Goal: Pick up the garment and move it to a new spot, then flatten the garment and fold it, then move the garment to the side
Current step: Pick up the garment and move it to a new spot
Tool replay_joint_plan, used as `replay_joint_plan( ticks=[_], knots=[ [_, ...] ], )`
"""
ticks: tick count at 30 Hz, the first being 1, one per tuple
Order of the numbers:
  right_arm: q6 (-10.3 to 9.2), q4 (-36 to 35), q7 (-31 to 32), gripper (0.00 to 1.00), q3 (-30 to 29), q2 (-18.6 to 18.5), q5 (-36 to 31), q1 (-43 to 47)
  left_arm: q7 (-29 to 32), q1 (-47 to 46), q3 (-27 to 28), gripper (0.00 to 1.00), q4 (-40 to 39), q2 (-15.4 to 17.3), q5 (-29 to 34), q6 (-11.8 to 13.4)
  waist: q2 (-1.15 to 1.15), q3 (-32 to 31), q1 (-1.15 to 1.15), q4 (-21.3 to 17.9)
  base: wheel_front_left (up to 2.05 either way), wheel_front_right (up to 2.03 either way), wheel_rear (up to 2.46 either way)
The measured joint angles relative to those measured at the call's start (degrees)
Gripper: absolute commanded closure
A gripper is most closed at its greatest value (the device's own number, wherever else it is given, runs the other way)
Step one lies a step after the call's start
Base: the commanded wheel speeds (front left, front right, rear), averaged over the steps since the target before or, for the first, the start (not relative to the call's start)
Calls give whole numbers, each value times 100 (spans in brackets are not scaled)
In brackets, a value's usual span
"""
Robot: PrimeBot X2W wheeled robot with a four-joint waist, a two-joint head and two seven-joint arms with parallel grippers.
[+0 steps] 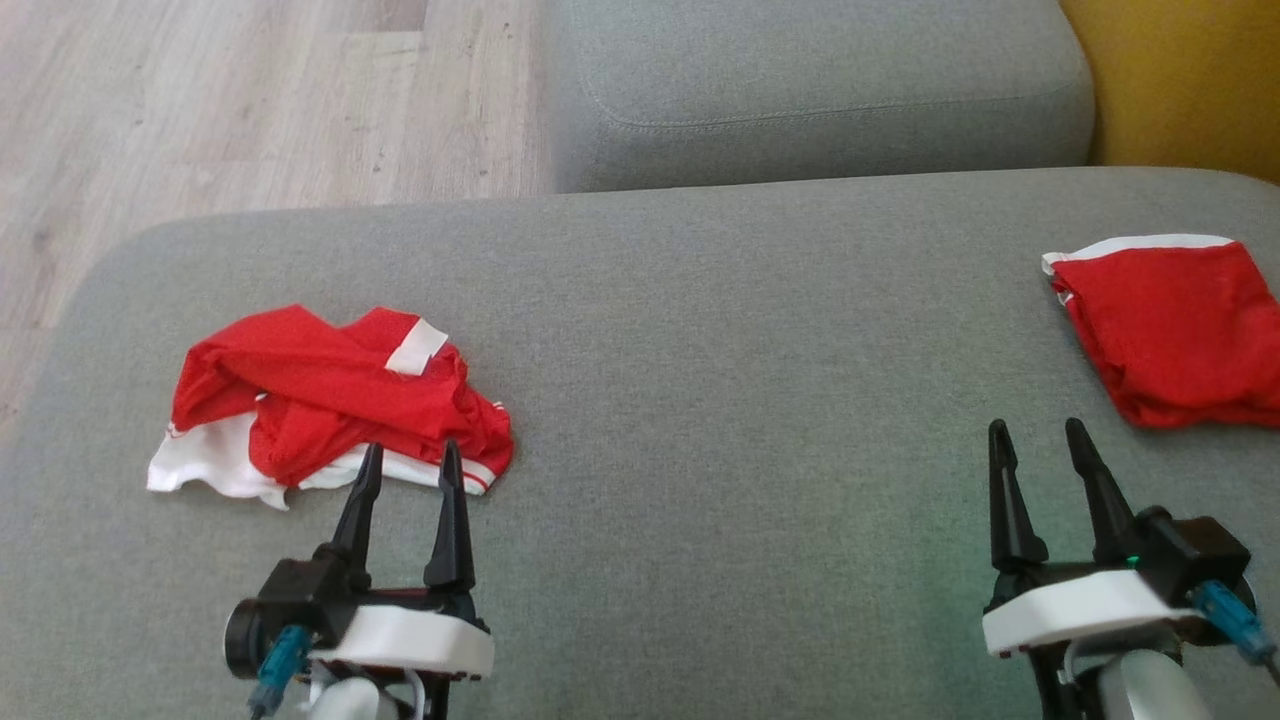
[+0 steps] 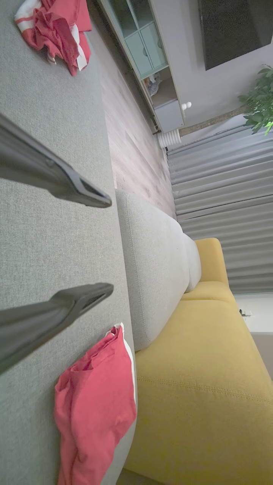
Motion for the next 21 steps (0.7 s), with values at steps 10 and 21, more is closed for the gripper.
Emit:
replay_joint_plan(
  ticks=[10,21],
  knots=[
    [0,-87,-14,0,-12,0,16,5,0,-2,-18,0,0,1,-1,0,0,19,0,50,0,0,0],
    [0,-191,-14,0,282,1,120,36,0,-3,53,0,52,1,10,0,0,27,0,345,0,0,0]
  ],
)
